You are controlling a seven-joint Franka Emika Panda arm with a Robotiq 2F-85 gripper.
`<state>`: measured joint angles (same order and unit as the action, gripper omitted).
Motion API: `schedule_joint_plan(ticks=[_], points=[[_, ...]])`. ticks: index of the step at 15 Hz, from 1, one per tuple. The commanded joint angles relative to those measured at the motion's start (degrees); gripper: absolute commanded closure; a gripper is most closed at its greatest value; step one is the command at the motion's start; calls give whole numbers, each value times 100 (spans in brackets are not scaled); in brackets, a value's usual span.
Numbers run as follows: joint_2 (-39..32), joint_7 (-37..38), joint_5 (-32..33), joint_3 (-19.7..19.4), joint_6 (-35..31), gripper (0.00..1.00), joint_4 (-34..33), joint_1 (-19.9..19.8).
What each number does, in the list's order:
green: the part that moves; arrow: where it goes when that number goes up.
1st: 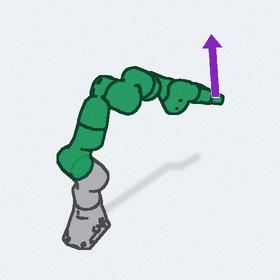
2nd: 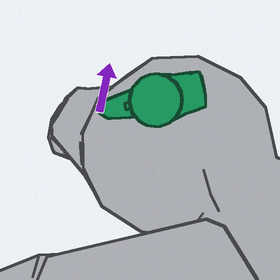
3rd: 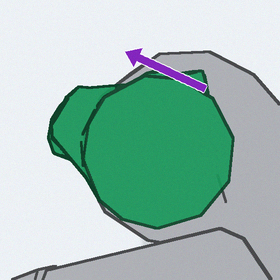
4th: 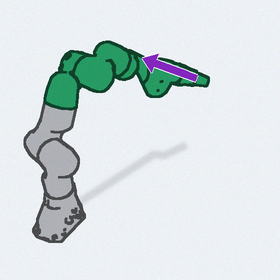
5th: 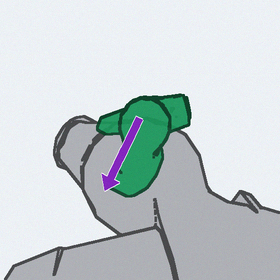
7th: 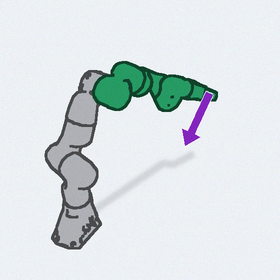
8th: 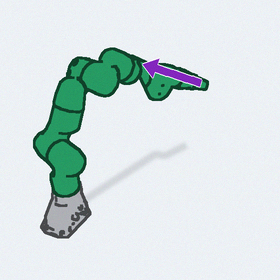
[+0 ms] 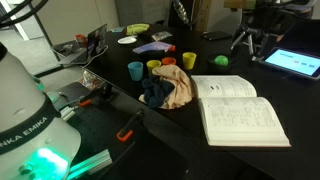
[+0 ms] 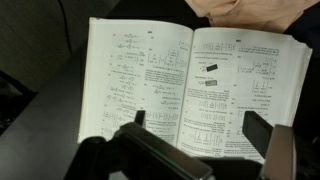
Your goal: Open the book on the right
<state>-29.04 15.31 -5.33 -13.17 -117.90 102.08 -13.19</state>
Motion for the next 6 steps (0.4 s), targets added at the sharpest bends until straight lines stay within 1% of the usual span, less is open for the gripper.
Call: schedule_joint_plan(ticks=[1, 6], points=[[11, 32, 7, 6, 113, 0, -18, -11], [-37, 36, 8, 6, 139, 0, -18, -12]])
